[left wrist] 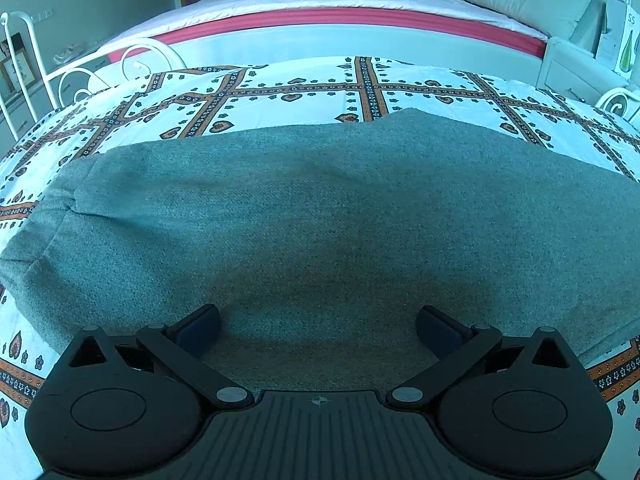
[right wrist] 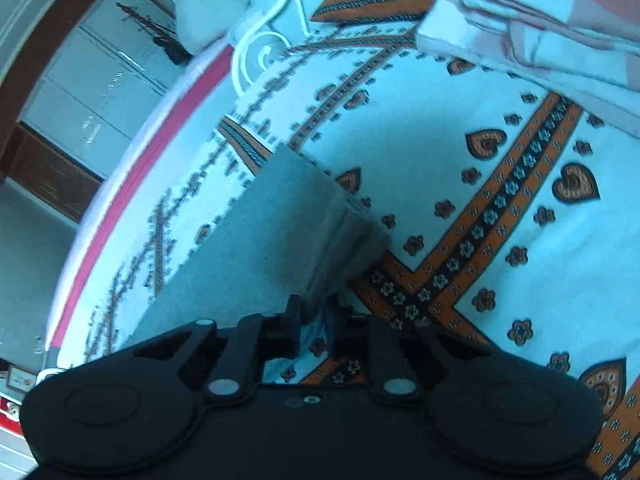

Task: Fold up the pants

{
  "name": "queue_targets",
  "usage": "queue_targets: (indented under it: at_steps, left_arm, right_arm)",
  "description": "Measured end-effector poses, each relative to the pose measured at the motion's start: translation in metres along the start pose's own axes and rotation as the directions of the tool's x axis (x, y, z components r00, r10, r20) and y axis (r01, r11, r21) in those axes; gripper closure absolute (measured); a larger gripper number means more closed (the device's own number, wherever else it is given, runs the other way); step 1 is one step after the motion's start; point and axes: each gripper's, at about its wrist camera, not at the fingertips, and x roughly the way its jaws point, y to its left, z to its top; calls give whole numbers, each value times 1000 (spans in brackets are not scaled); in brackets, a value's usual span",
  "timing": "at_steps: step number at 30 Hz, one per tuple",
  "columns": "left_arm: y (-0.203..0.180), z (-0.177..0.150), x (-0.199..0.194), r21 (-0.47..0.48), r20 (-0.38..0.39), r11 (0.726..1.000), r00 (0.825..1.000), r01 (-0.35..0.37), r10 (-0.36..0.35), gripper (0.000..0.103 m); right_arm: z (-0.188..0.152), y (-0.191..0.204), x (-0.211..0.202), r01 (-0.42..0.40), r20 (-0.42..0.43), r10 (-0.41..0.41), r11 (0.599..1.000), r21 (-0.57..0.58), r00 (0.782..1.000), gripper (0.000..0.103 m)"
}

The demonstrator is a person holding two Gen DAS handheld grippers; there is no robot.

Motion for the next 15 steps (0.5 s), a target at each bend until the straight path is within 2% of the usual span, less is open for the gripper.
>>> queue_targets:
  at_steps: [3,5,7,8,10,11,13,15]
  left_arm:
    - [-1,0,-1,0,2,1000,1000,-2,2,0]
    - [-3,3,-8,-4,37,1000,999,-16,16,0]
    - [-11,3,-25,12,123,999,991,46,-47,0]
    - [-18,3,-30,27,136,997,988,67,-70,0]
    - [-37,-1,-32,83,132,991,984,106,-117,0]
    - [-49,-5,-29,118,118,987,985,111,-125,0]
    - [-70,-13,-16,190,63,977,992,100,-114,0]
    - [-79,-22,-11,201,85,978,993,60,-78,0]
  right_arm:
    - [-3,-4,-1,-34,1,34,998,60,999,94]
    - [-2,2,-3,-13,1,13,1000,2,1000,96]
    - [-5,5,-16,11,21,-12,1000,15,1000,93]
    - [-8,13,-26,31,49,-31,999,-12,998,93]
    - [-18,43,-42,27,92,-12,986,-166,996,93]
    - [-30,59,-46,10,97,15,967,-255,995,92]
    - [-58,85,-36,-93,21,109,918,-385,994,91]
    - [-89,107,-14,-157,-75,138,869,-469,988,92]
